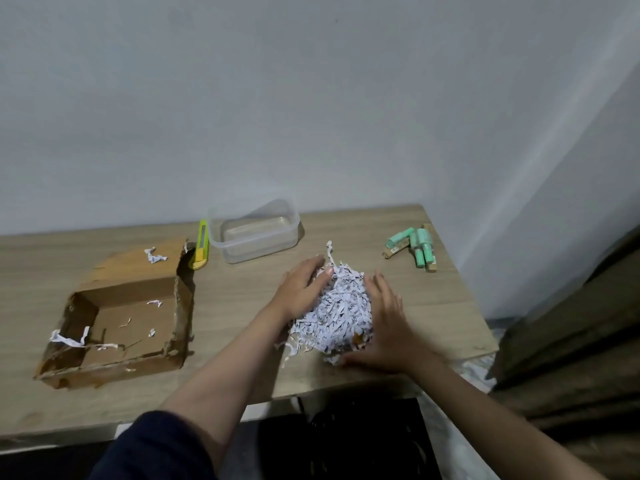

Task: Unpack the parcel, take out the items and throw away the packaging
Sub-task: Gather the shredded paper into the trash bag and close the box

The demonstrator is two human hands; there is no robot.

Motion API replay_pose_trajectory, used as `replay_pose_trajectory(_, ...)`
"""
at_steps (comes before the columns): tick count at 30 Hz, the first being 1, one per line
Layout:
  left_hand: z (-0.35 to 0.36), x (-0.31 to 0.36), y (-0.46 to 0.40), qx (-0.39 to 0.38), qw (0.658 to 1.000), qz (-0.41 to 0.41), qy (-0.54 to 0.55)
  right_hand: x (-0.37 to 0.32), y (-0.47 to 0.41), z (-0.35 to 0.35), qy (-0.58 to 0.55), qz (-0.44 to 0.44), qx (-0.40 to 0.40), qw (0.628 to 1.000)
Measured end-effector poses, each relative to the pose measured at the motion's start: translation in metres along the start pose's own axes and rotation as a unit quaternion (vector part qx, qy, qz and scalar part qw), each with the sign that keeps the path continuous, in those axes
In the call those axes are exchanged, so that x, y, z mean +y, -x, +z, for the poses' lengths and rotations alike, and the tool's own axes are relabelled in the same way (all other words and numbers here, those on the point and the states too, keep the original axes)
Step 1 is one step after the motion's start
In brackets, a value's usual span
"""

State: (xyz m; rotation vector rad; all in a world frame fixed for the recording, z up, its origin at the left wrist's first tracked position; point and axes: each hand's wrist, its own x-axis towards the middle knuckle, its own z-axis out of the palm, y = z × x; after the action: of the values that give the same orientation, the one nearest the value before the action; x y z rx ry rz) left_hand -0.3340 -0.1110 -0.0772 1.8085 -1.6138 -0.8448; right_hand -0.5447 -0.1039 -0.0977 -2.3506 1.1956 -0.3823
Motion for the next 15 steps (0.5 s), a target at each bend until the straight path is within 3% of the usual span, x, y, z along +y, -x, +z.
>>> replay_pose_trajectory(6,0.003,0.013,0.027,0.022,0.990,-0.020,0.137,-0.011,-0.023,0.004,-0.014,0.009,0.005,1.000)
replay_pose_trajectory(12,-0.013,0.014,0.053,0.050,0.985,-0.010,0.165,-0.016,-0.036,-0.002,-0.008,-0.030,-0.047,0.998)
replay_pose_trajectory(15,-0.025,0.007,0.069,0.093,0.984,-0.004,0.153,-0.017,-0.038,-0.018,-0.006,-0.078,-0.034,0.996)
